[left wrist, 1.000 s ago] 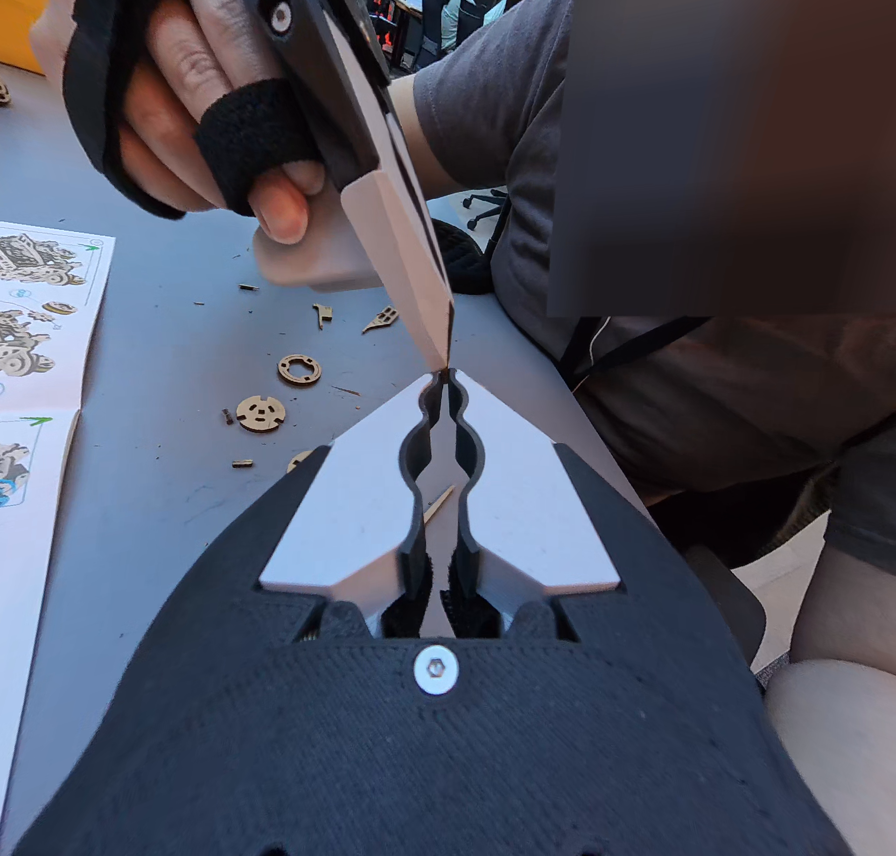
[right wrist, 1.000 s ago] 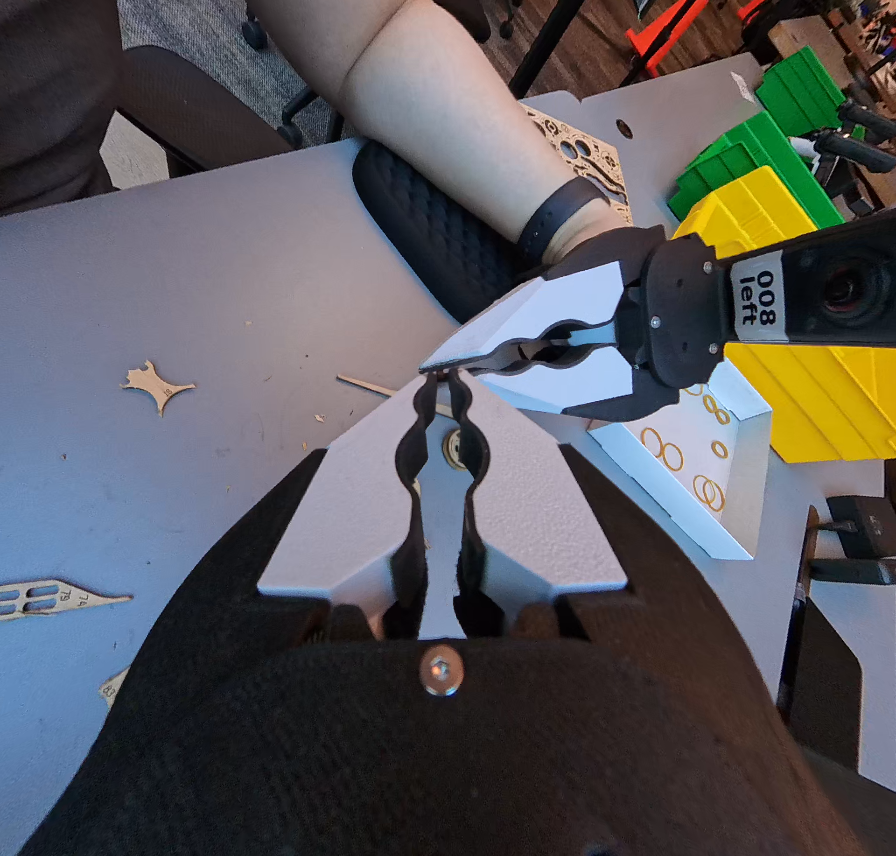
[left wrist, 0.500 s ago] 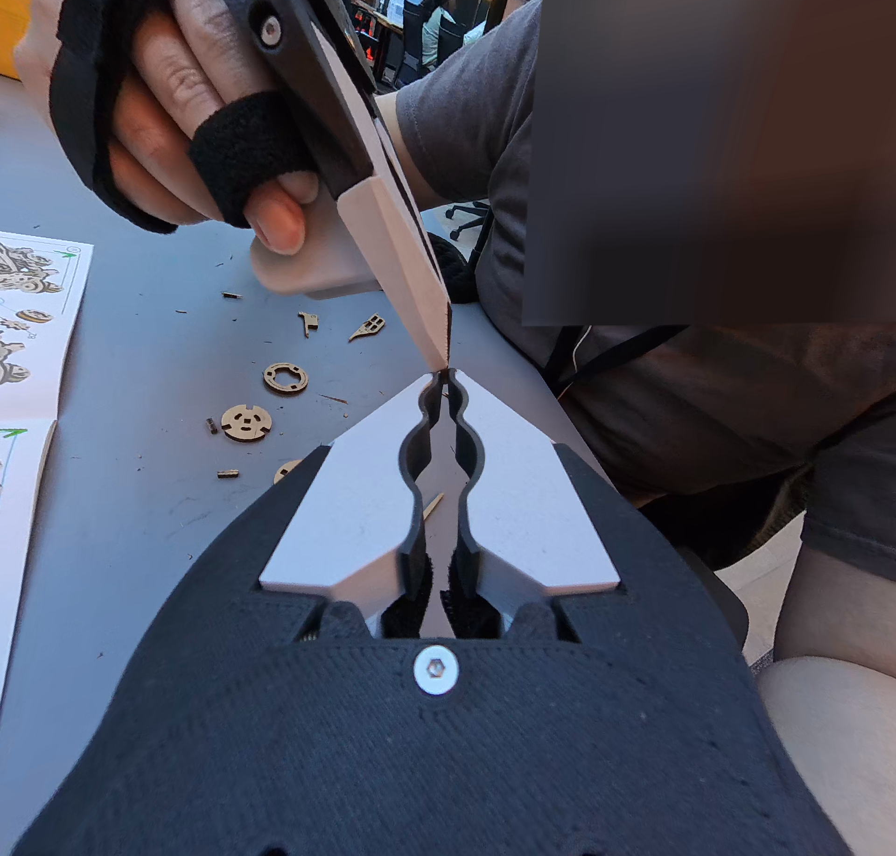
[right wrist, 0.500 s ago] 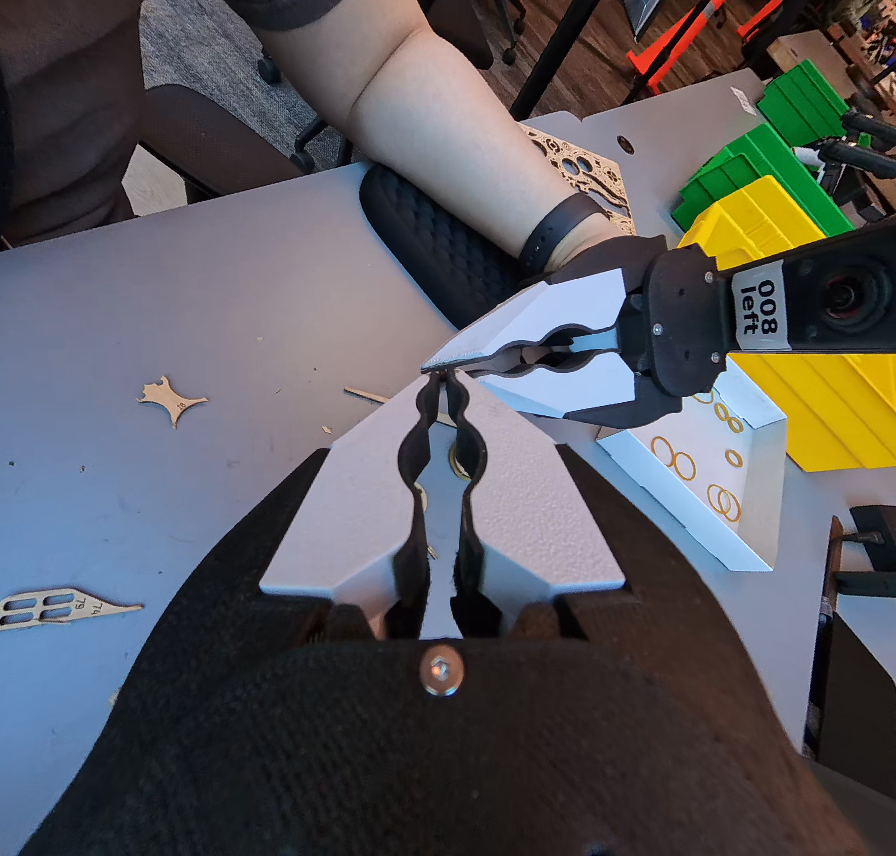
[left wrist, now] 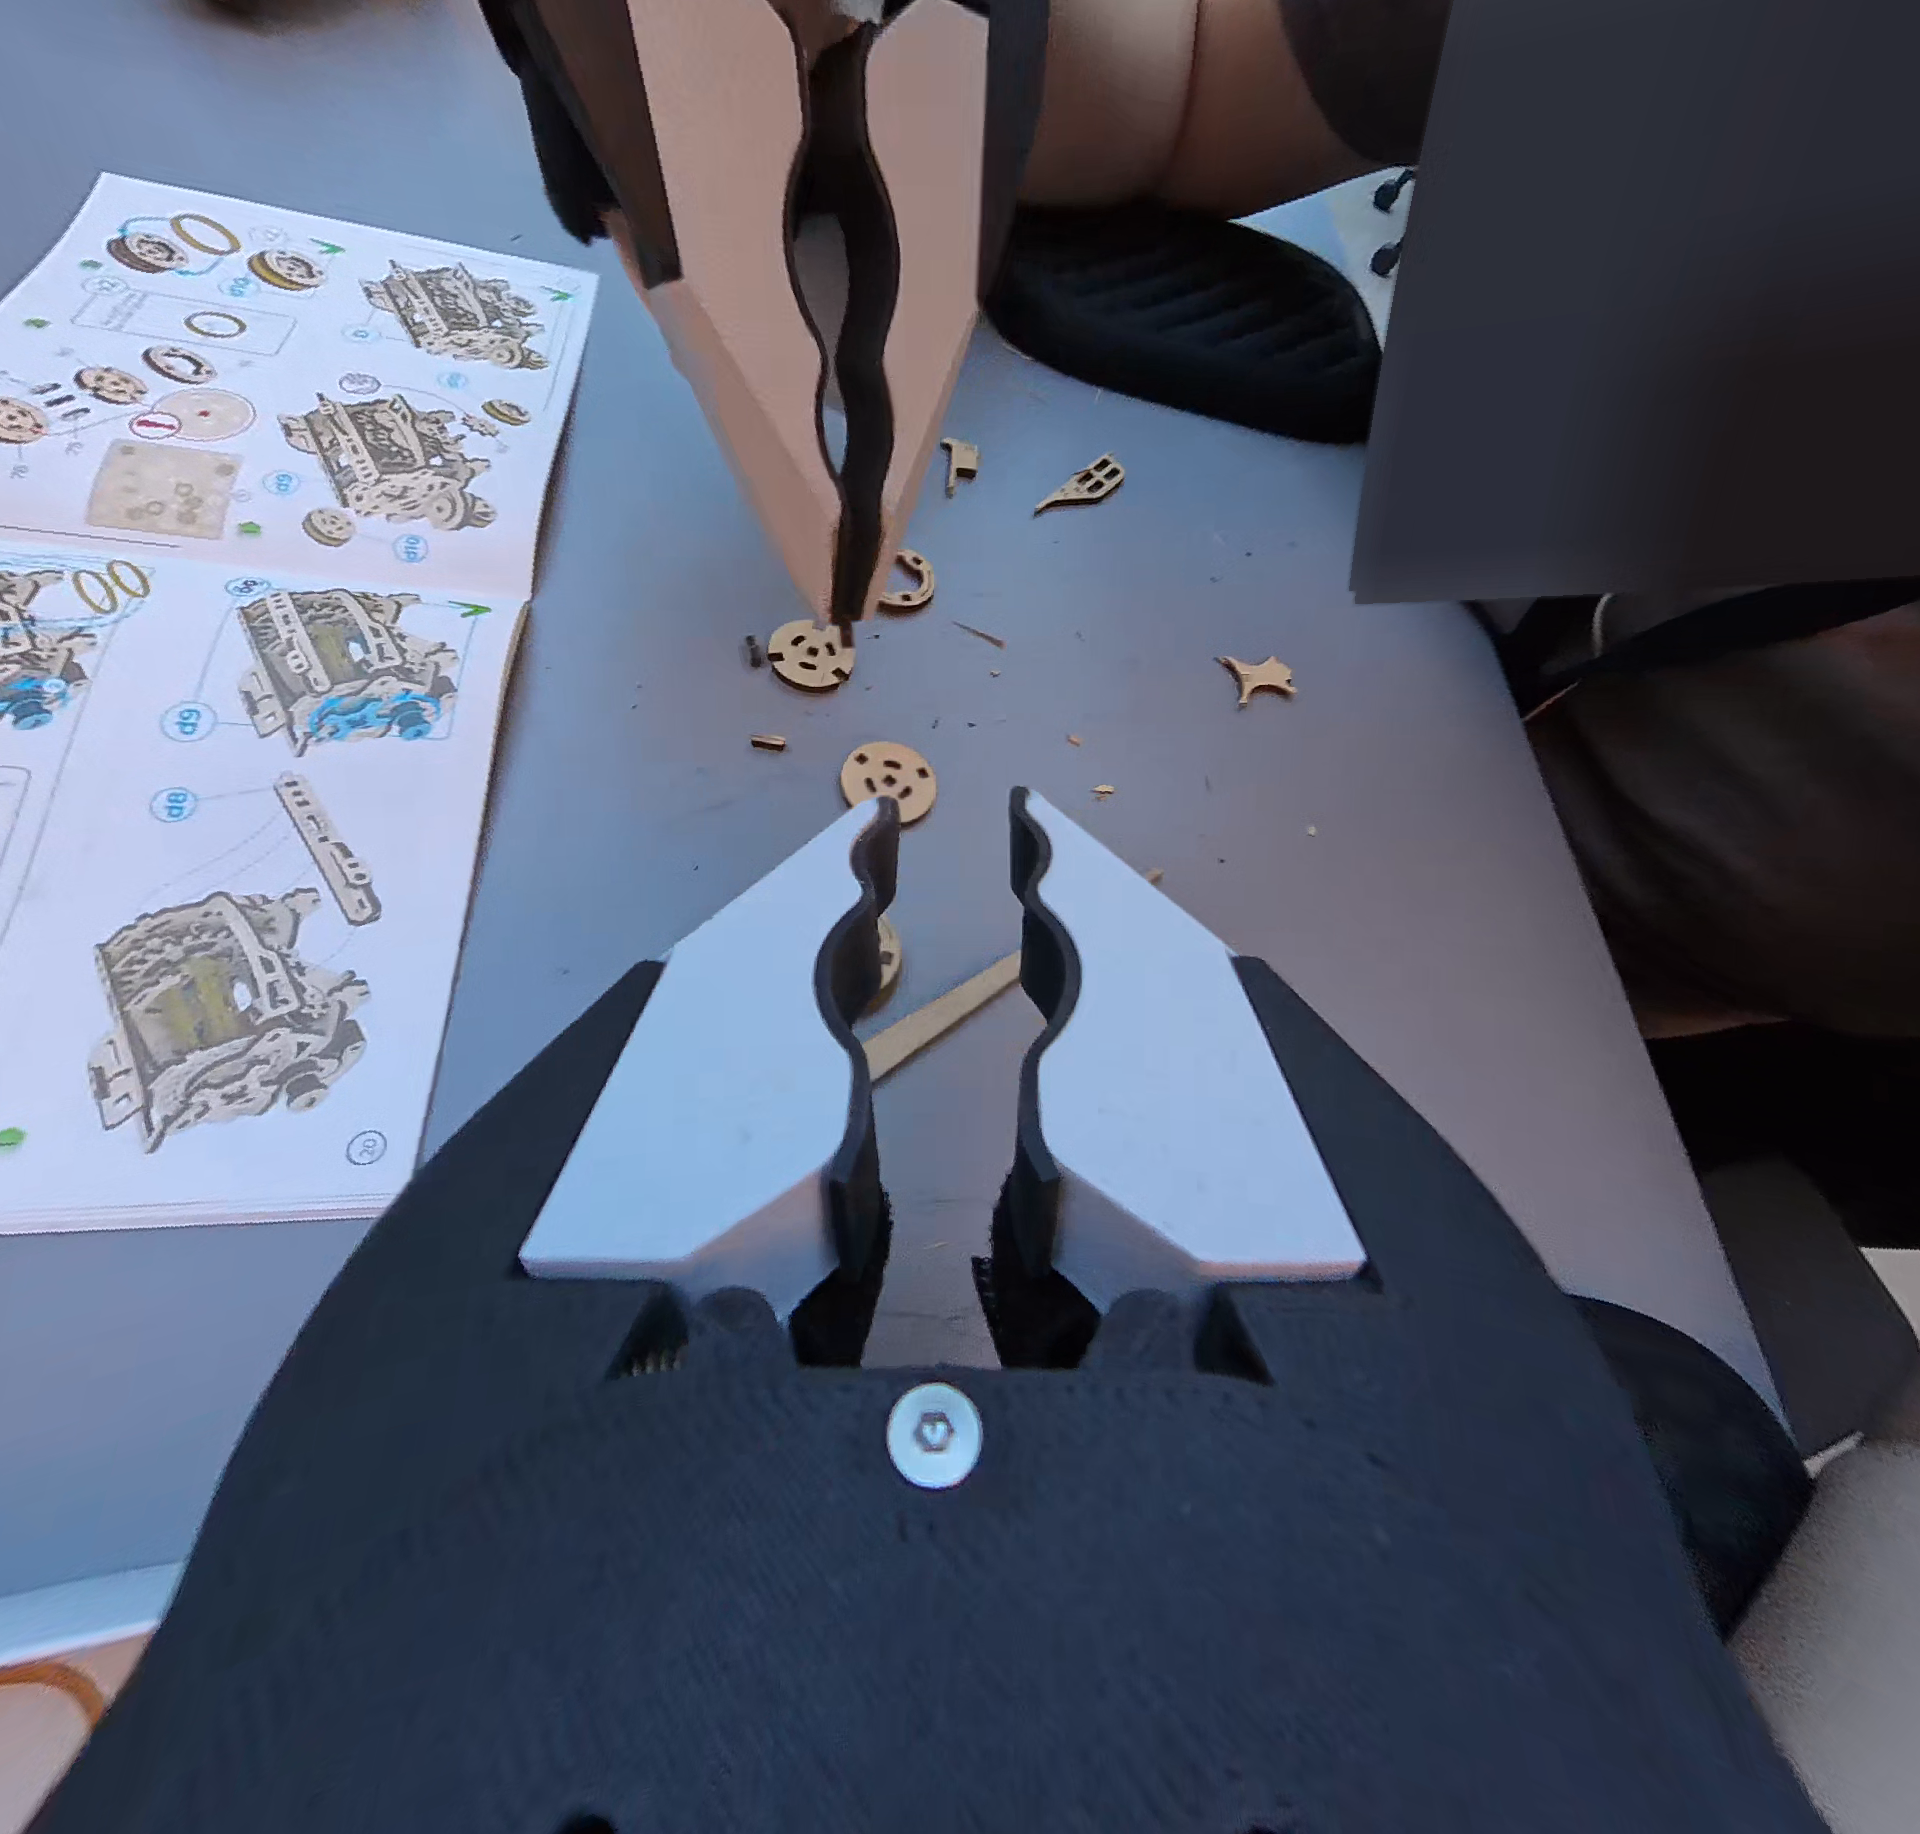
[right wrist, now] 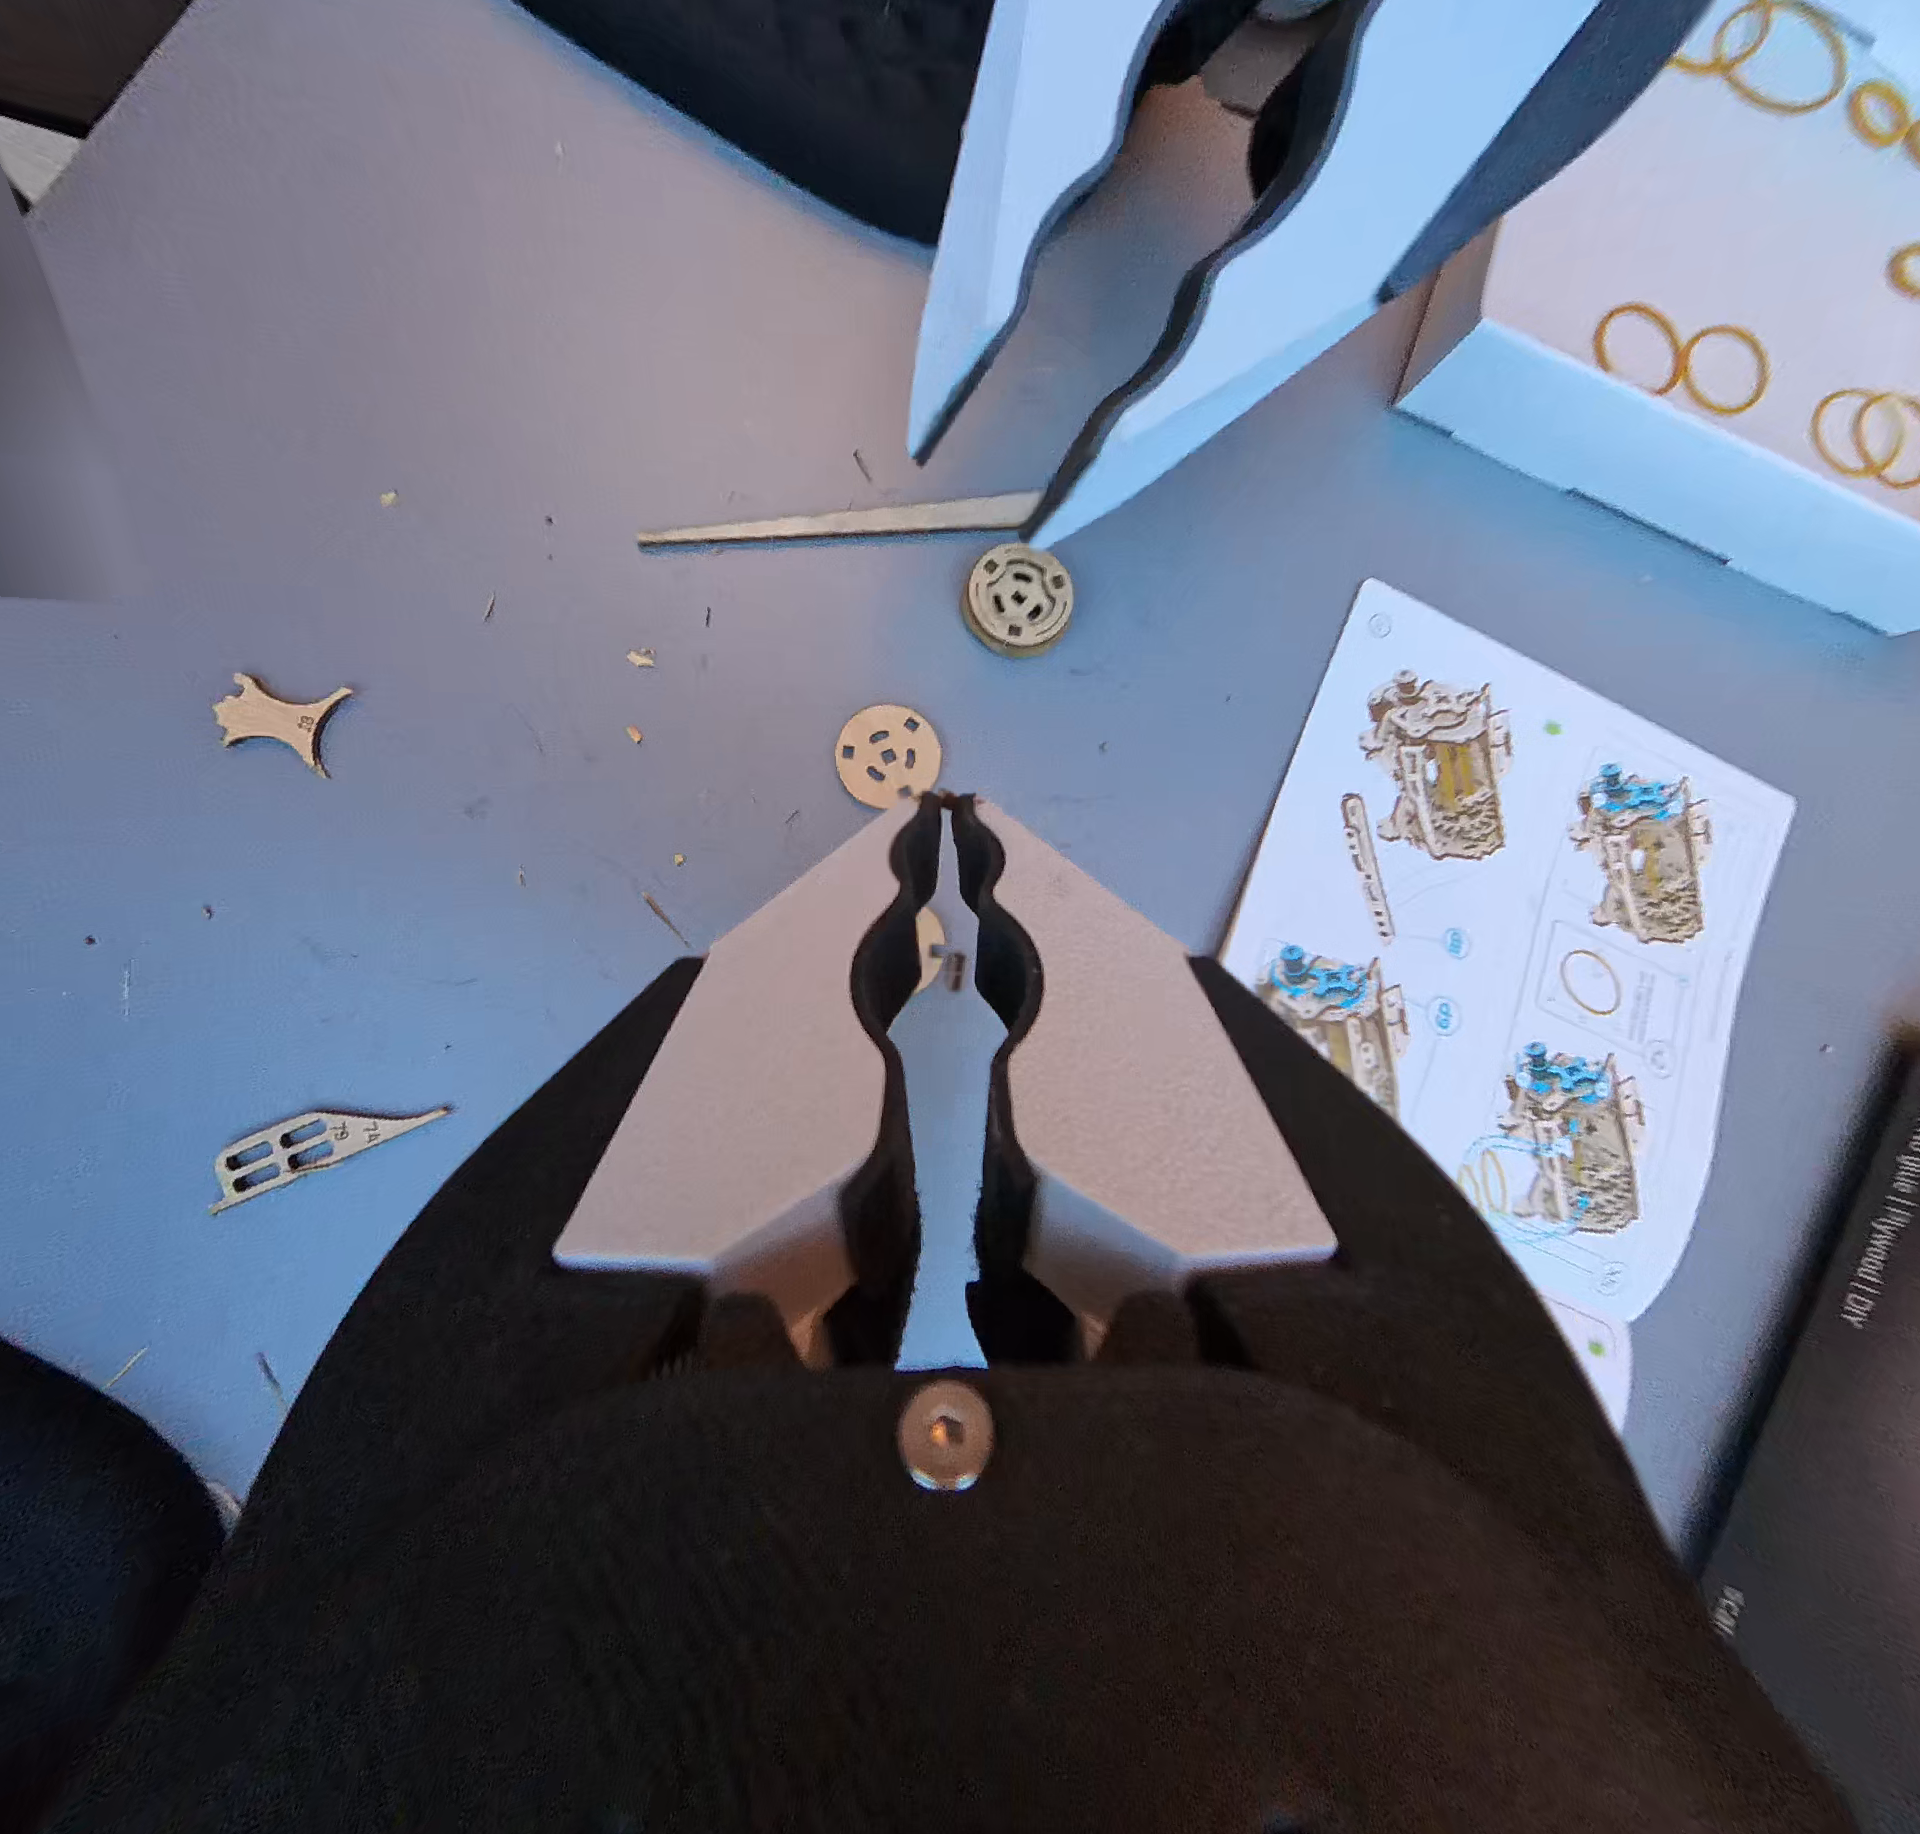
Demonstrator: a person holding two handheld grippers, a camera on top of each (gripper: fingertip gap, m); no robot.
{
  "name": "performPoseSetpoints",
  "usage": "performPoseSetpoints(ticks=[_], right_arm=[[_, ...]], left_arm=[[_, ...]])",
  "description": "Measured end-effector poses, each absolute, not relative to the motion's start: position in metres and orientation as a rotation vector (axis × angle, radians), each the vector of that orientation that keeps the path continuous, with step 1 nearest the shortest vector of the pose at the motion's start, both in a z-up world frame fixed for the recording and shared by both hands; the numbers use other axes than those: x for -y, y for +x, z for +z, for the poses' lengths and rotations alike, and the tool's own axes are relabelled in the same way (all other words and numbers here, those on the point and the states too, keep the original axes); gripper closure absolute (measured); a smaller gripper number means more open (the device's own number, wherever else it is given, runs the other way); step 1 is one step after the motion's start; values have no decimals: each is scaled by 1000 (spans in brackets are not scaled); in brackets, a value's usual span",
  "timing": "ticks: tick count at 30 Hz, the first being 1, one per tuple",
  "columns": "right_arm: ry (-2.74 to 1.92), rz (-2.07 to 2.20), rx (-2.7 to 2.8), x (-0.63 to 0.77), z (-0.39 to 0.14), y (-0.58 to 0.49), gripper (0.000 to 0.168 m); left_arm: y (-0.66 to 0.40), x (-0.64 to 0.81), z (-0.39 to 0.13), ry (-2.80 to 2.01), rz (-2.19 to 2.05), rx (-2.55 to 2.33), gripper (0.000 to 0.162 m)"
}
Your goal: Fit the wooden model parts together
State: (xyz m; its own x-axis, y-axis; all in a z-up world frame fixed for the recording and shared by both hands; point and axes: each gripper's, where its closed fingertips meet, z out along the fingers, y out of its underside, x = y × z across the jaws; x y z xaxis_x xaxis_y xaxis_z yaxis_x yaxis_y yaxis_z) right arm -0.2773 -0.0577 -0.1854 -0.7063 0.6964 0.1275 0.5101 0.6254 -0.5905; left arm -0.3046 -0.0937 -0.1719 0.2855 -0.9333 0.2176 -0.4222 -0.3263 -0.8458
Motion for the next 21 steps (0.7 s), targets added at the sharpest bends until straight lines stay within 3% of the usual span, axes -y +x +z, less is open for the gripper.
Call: performPoseSetpoints(ticks=[11, 21], right_arm=[[-870, 782, 2660, 67, -221, -279, 167], [-791, 735, 2693, 65, -225, -279, 167]], left_arm=[[-284, 83, -218, -2001, -744, -1367, 126], [-273, 76, -227, -1959, -628, -1430, 133]])
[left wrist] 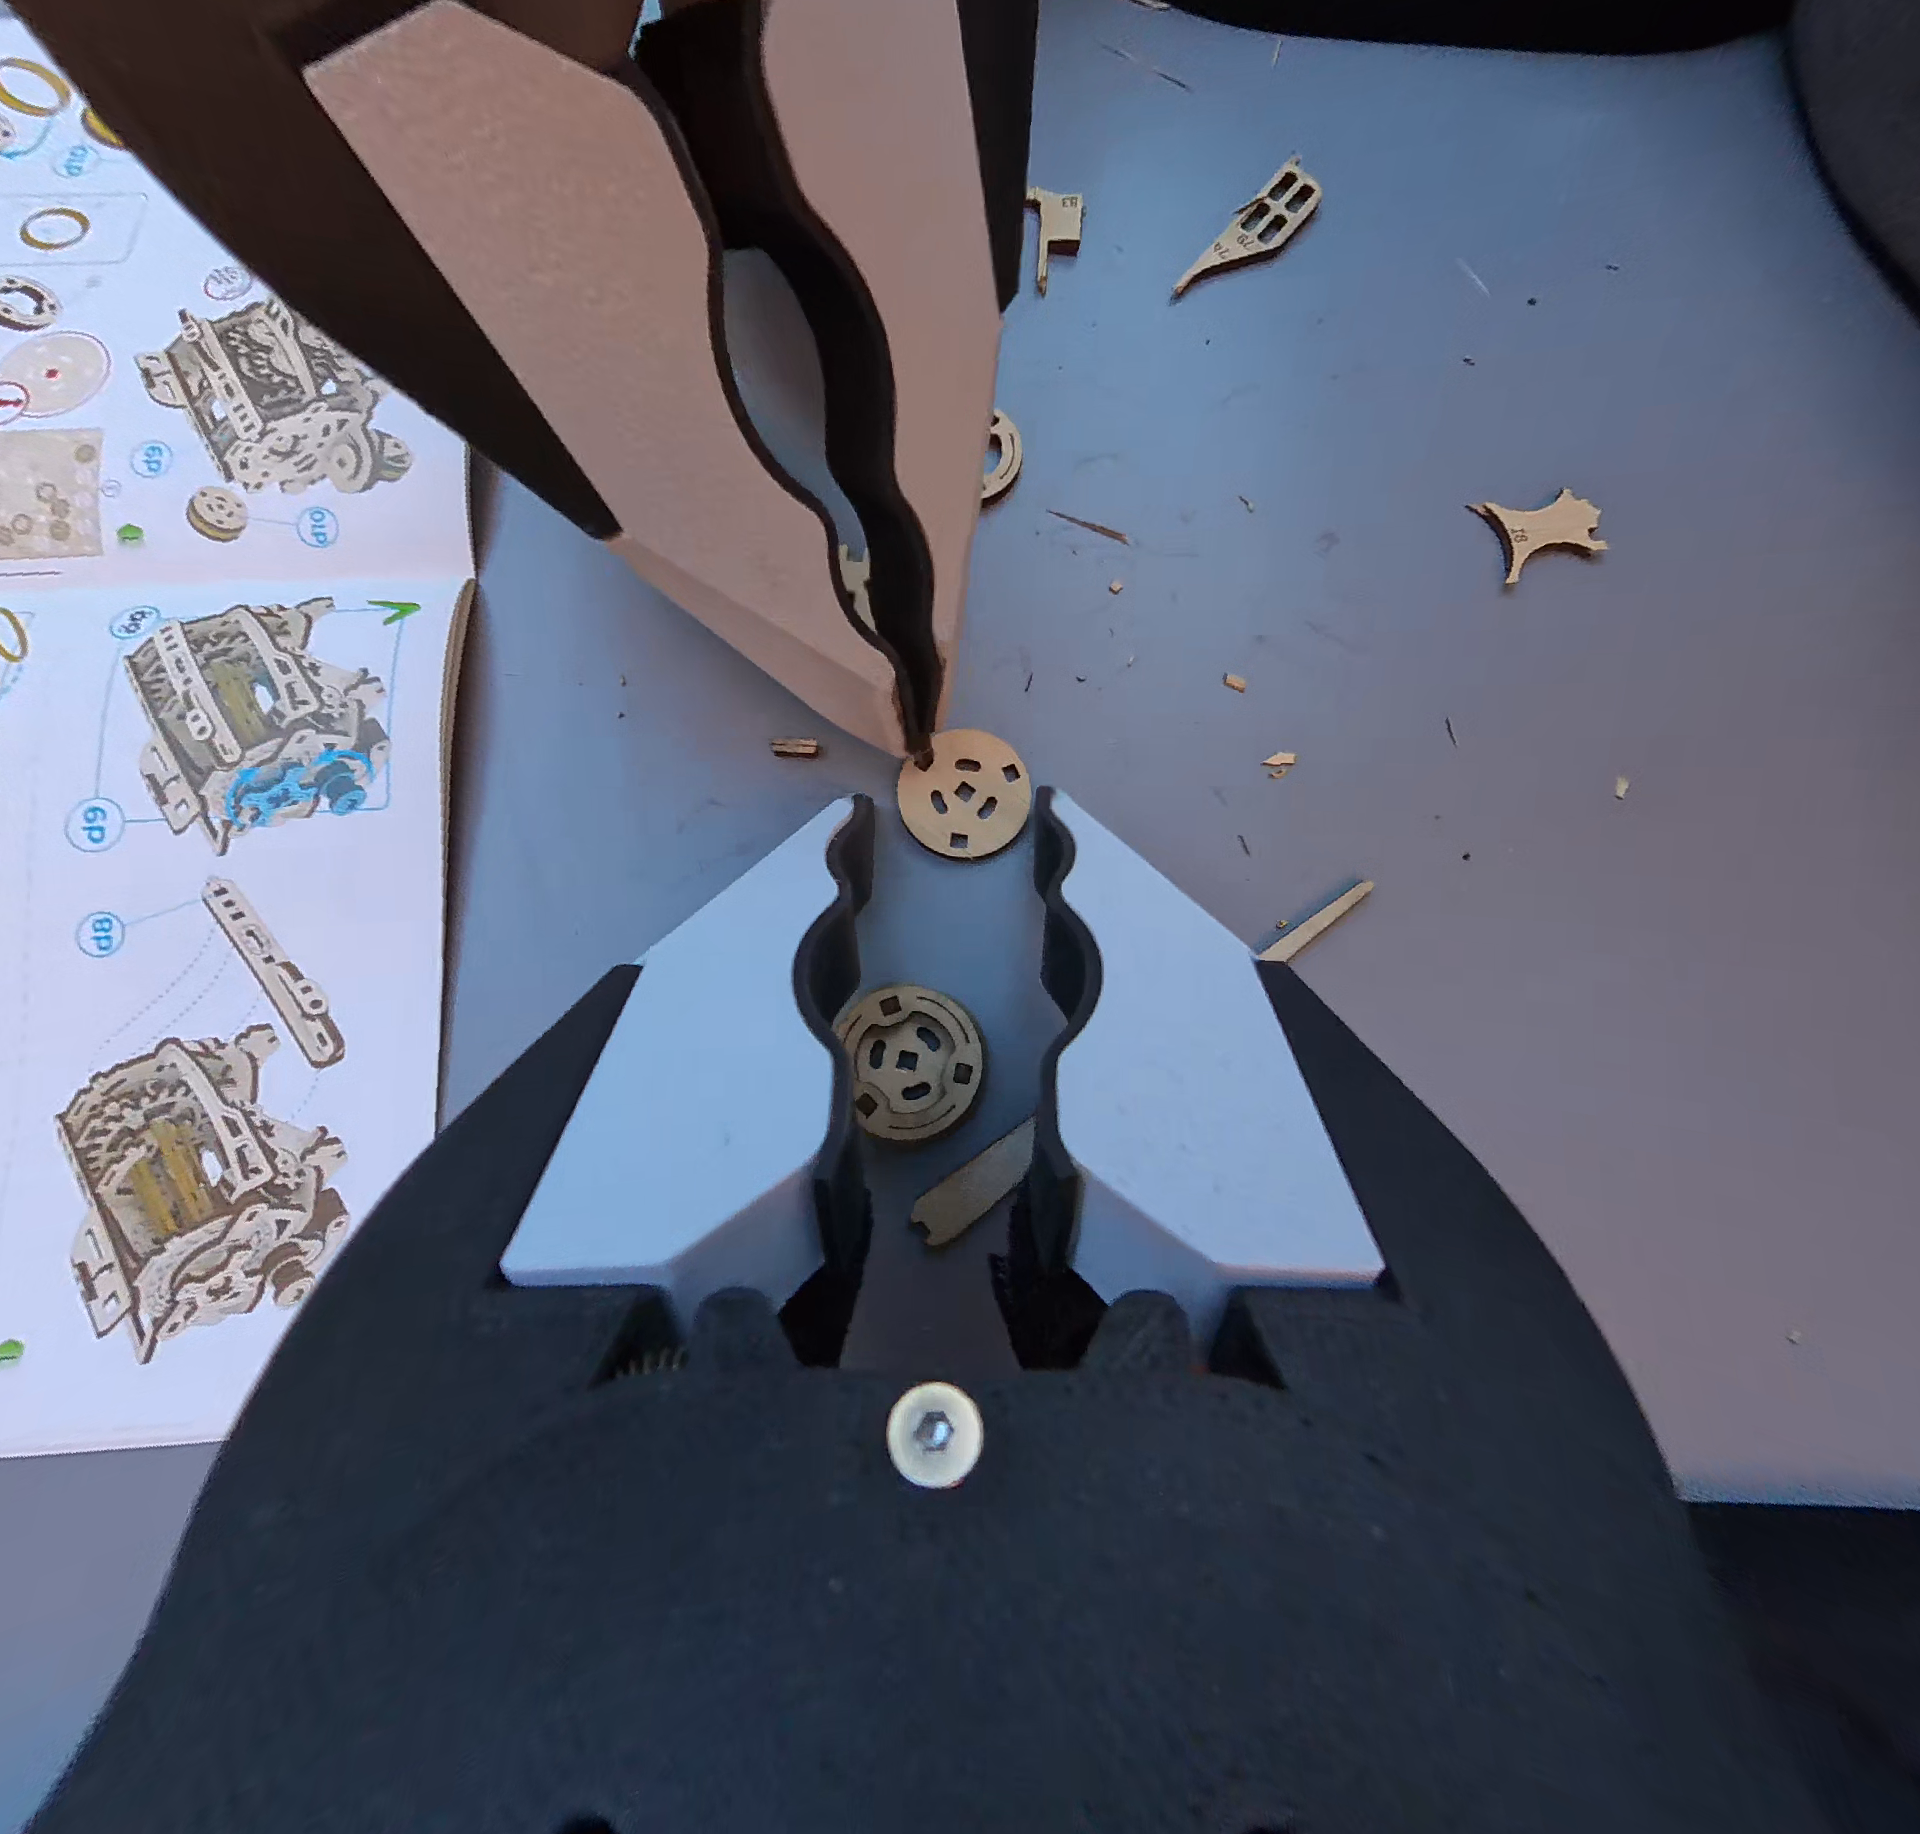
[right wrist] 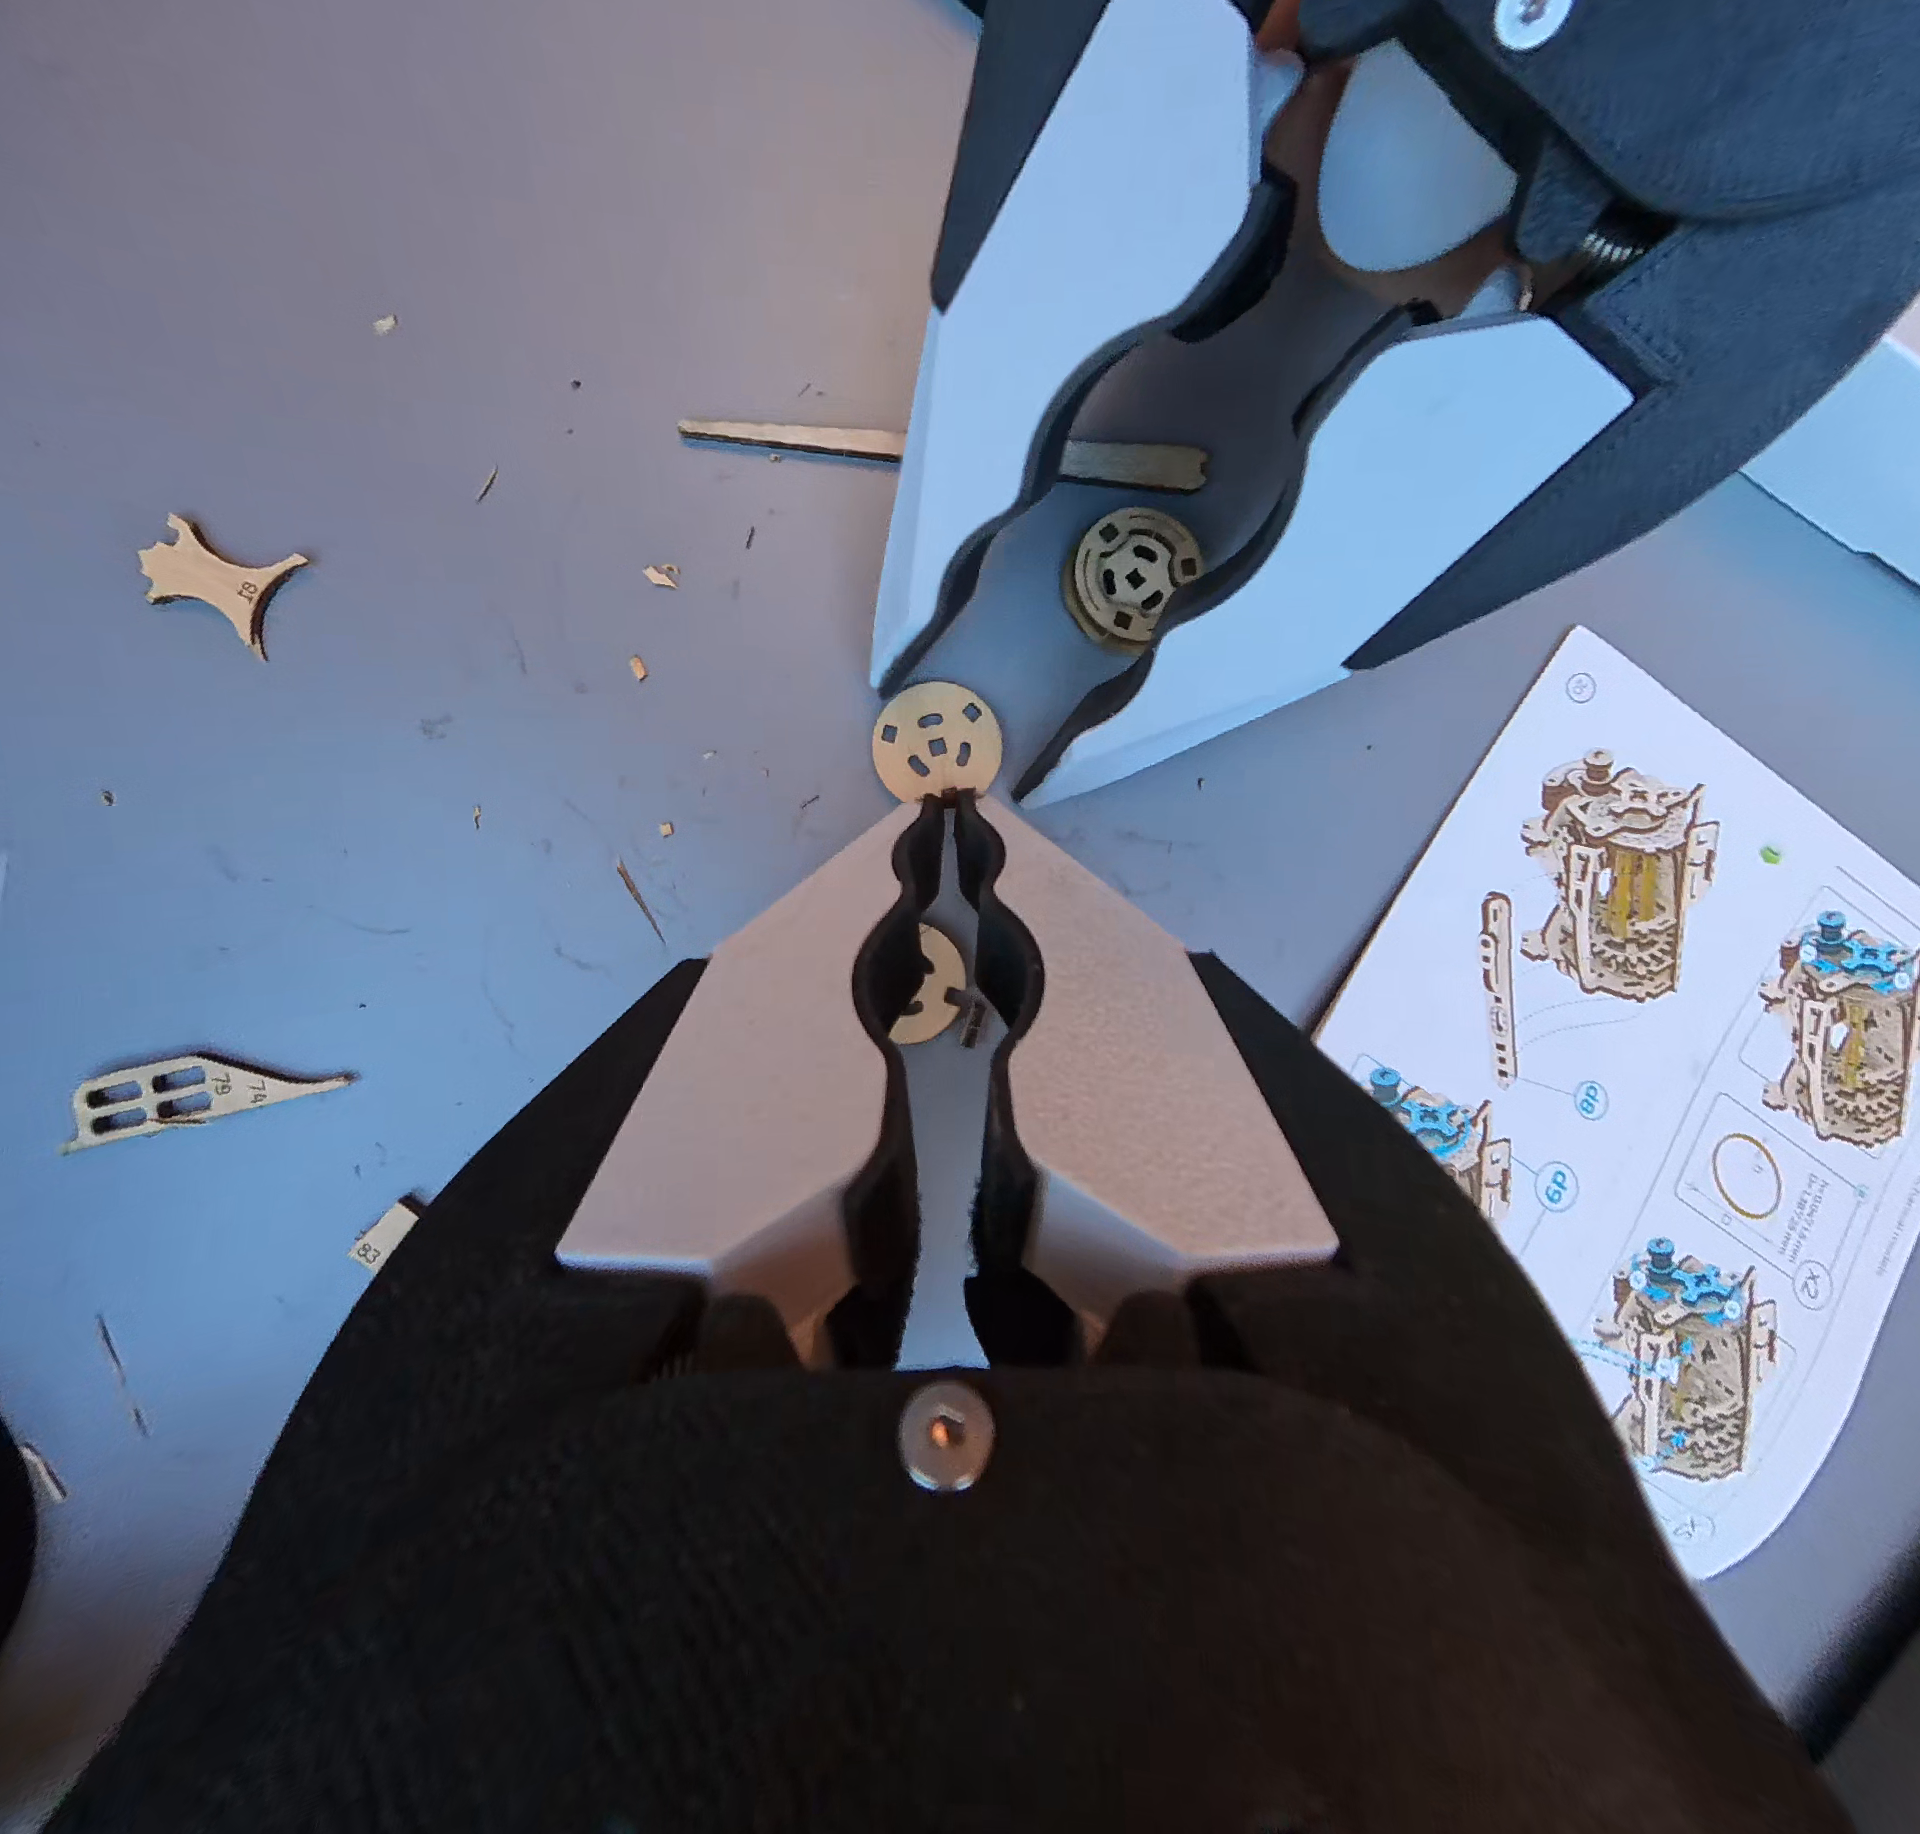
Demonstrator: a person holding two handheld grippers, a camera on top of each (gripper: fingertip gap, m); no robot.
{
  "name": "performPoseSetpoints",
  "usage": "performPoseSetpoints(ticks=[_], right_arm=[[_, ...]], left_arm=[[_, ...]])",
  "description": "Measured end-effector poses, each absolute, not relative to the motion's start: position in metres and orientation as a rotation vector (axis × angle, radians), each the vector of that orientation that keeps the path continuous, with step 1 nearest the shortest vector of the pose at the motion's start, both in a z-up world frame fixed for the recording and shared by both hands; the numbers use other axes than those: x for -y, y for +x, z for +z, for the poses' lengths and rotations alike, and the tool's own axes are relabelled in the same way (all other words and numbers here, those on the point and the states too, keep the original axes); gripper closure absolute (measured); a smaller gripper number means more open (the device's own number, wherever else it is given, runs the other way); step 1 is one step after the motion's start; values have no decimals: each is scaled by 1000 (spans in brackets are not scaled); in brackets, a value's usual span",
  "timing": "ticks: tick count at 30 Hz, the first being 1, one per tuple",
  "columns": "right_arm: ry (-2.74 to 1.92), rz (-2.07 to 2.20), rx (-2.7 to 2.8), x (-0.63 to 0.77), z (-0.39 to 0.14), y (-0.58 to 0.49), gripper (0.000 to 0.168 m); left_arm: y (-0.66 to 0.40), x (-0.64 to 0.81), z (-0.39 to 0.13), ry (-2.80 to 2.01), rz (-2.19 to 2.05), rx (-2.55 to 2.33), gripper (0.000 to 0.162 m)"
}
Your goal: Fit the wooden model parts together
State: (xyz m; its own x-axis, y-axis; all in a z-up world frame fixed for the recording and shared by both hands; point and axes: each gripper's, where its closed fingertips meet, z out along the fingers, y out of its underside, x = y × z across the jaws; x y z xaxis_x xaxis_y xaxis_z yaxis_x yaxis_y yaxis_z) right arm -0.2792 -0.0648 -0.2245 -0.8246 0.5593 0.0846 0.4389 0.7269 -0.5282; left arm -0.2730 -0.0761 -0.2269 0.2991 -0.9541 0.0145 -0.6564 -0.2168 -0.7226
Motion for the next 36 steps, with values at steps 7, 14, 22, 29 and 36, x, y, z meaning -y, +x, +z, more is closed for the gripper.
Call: performPoseSetpoints(ticks=[7, 14, 22, 29, 36], right_arm=[[-711, 658, 2709, 63, -225, -281, 167], [-728, 601, 2758, 62, -225, -280, 167], [-715, 544, 2805, 63, -225, -278, 167], [-696, 429, 2860, 65, -225, -277, 167], [-714, 399, 2896, 67, -226, -277, 167]], left_arm=[[-273, 75, -227, -1917, -632, -1428, 136], [-274, 75, -227, -1890, -631, -1424, 139], [-273, 75, -226, -1881, -646, -1425, 139], [-273, 76, -226, -1880, -652, -1427, 139], [-273, 76, -226, -1880, -655, -1426, 139]])
